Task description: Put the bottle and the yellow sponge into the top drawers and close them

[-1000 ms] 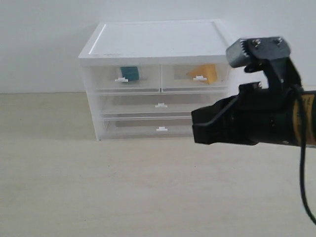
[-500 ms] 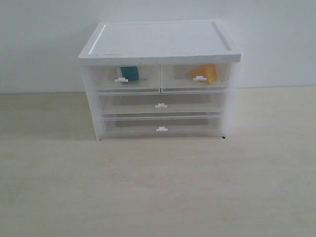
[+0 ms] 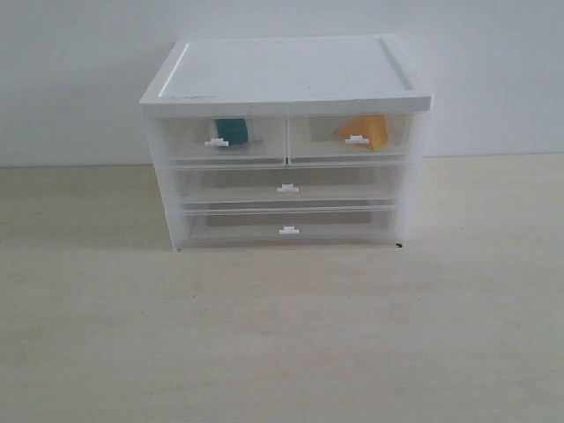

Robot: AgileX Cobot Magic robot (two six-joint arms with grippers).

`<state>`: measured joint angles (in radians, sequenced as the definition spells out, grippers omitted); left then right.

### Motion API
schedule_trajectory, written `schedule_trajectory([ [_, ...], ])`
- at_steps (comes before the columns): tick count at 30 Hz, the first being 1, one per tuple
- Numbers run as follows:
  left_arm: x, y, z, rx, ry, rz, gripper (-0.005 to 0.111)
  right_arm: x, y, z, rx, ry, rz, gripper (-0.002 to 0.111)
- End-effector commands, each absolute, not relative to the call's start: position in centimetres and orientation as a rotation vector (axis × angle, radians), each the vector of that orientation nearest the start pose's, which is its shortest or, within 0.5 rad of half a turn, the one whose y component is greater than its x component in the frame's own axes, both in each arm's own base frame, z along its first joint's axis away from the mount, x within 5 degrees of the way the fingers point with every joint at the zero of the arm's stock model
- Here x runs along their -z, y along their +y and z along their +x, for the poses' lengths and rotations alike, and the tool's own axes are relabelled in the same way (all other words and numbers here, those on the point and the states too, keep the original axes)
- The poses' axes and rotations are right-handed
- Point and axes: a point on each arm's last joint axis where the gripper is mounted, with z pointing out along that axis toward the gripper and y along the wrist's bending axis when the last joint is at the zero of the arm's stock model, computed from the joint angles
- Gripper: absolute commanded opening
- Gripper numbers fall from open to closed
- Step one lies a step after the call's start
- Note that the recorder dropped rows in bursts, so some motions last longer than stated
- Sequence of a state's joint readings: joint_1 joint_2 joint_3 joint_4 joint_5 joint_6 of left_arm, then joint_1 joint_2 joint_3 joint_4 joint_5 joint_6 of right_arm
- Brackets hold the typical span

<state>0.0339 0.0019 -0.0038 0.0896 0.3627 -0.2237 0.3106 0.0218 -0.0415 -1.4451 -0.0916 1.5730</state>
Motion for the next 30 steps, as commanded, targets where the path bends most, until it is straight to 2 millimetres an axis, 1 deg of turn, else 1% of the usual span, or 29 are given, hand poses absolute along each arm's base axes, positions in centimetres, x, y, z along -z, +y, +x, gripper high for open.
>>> schedule_trajectory([
  [1,-18.0,0.5,5.3,0.044,1.838,-0.19,0.004,-22.4,2.4,5.1,-0.466,1.449,-0.148,0.0],
  [2,-18.0,0.5,5.3,0.044,1.838,-0.19,0.004,-22.4,2.3,5.1,-0.509,1.444,-0.095,0.0],
  [3,-18.0,0.5,5.3,0.044,1.838,-0.19,0.004,-22.5,2.2,5.2,-0.484,1.432,-0.112,0.0],
  [4,-18.0,0.5,5.3,0.044,1.838,-0.19,0.004,-22.5,2.2,5.1,-0.512,1.419,-0.089,0.0],
  [5,-18.0,0.5,5.3,0.044,1.838,-0.19,0.004,-22.5,2.2,5.1,-0.488,1.395,-0.107,0.0],
  [8,-18.0,0.5,5.3,0.044,1.838,-0.19,0.004,-22.4,1.8,5.2,-0.527,1.385,-0.018,0.0],
  [10,-18.0,0.5,5.3,0.044,1.838,-0.19,0.004,-22.2,1.7,5.3,-0.511,1.408,0.004,0.0],
  [11,-18.0,0.5,5.3,0.044,1.838,-0.19,0.004,-21.8,1.7,5.4,-0.502,1.449,0.003,0.0],
  [18,-18.0,0.5,5.3,0.044,1.838,-0.19,0.004,-21.0,1.8,5.4,-0.389,1.53,-0.108,0.0],
  [24,-18.0,0.5,5.3,0.044,1.838,-0.19,0.004,-19.8,1.9,5.4,-0.323,1.652,-0.193,0.0],
  [28,-18.0,0.5,5.3,0.044,1.838,-0.19,0.004,-19.1,1.9,5.3,-0.298,1.73,-0.212,0.0],
  [30,-18.0,0.5,5.3,0.044,1.838,-0.19,0.004,-18.9,1.7,5.3,-0.272,1.748,-0.186,0.0],
])
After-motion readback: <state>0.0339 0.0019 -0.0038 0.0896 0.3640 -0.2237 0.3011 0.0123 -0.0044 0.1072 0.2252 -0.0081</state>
